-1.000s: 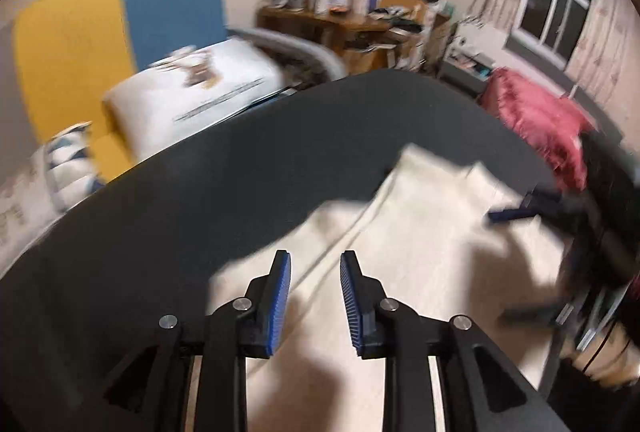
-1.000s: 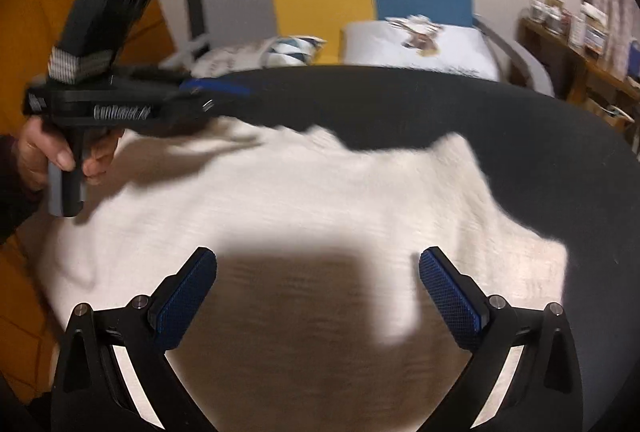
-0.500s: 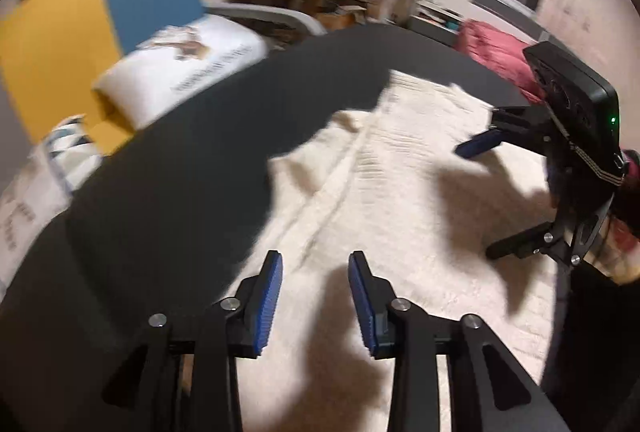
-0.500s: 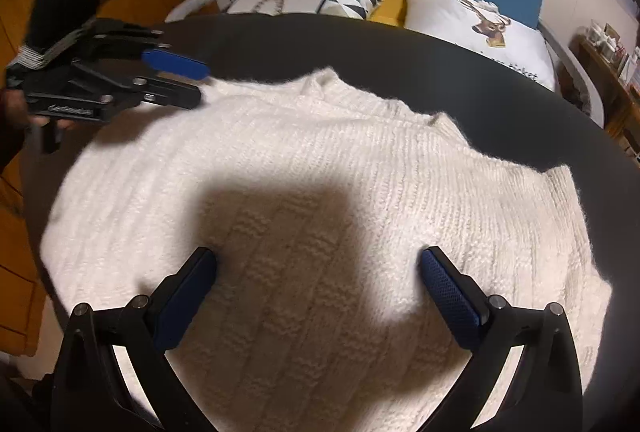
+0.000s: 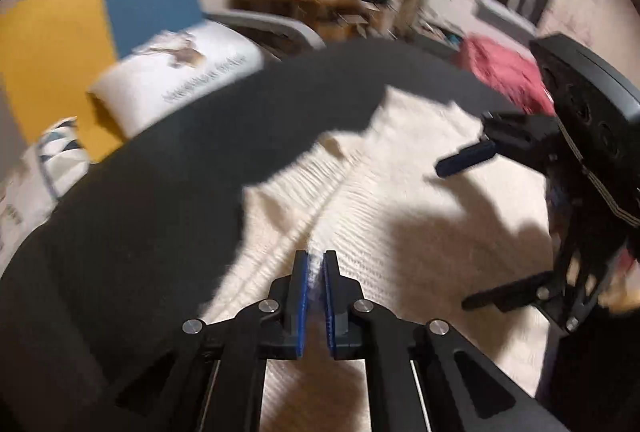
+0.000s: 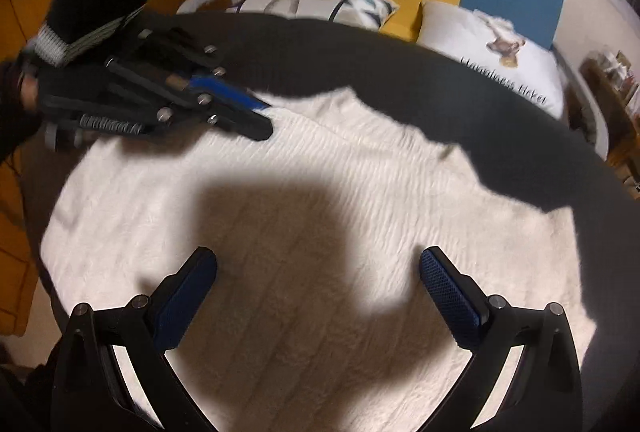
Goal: Fold clothes
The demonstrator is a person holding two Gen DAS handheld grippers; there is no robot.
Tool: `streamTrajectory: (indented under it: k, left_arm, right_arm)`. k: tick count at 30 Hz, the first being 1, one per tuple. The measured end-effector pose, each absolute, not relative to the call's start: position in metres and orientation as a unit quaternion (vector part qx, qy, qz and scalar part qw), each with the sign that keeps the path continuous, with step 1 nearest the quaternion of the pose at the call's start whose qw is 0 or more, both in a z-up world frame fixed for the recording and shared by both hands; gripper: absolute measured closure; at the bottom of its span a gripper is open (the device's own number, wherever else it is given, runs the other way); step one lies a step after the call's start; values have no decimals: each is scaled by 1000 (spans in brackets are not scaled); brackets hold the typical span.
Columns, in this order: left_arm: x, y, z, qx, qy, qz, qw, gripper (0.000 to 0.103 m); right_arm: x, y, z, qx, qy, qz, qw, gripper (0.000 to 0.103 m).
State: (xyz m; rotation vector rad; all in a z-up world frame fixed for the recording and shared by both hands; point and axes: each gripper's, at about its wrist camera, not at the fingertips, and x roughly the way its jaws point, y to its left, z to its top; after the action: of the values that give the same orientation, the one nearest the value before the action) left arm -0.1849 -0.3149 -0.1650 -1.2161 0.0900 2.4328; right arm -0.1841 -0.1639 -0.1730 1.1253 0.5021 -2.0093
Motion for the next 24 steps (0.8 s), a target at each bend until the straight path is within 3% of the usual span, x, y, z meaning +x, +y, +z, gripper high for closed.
streamTrajectory:
  k: [6,9,12,15,24]
  left_arm:
    - [-194,-315,-199,-458,22,881,118,97]
    - [-189,-328,-191,-447,-6,886,125,96]
    - [-183,-340,-184,-436,-34,889,133,82]
    - [-166,-368,-170,-411,-53,901,130,81]
    - [-139,-380,-167,-440,43,881,168,68]
  right_arm:
    - [-207,-171,-185,451,218,-801,328,0]
    - [-211,-167,-197,466,176,-806,319,0]
    - [-209,-165,-196,455,174,-812,322,0]
    - [-209,-162,-192,451,171,-810,333,0]
    - [-177,-180,-166,446,148,-771,430,0]
